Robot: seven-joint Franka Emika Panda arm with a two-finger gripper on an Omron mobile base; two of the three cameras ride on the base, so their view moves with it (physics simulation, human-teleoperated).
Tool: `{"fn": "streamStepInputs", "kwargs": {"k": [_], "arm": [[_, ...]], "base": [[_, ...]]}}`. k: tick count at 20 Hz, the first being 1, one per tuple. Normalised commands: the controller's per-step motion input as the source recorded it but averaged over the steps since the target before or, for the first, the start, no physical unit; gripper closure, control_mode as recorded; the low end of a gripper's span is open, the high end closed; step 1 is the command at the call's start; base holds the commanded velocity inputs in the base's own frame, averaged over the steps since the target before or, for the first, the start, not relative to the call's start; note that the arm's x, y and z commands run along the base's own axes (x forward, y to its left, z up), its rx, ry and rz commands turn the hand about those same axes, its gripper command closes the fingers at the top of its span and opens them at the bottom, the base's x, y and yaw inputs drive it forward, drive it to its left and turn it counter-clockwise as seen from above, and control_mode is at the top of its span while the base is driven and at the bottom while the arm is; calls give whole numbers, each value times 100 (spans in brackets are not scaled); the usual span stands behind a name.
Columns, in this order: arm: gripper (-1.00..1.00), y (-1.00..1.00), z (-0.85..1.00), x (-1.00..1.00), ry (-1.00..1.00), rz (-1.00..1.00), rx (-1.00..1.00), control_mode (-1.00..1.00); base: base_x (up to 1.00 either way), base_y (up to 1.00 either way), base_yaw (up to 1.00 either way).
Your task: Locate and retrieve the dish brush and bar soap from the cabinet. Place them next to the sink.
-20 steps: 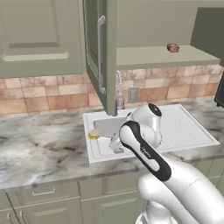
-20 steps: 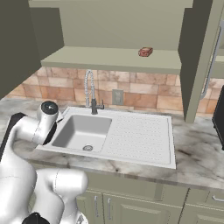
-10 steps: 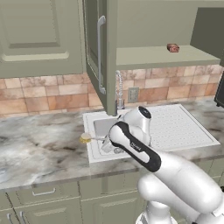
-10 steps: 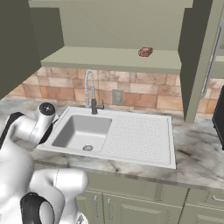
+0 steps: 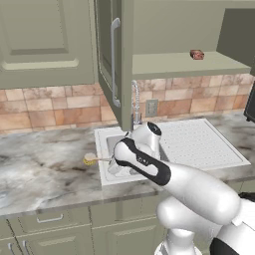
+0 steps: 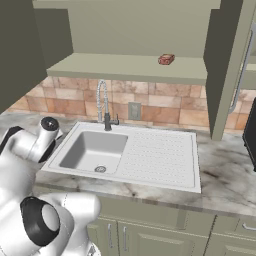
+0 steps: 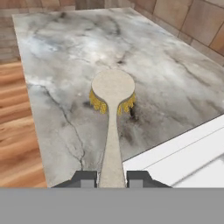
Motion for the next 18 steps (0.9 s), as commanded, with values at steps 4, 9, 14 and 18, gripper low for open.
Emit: {"fn": "streamStepInputs", "kwargs": {"k": [4, 9, 14, 18], "arm": [[100, 22, -16, 13, 0, 0, 0, -100], [100, 18, -20, 14, 0, 0, 0, -100], [100, 18, -8, 13, 0, 0, 0, -100], [100, 19, -7, 19, 1, 0, -1, -100]], "base": [[0, 0, 0], [0, 0, 0], [0, 0, 0], [0, 0, 0]]}}
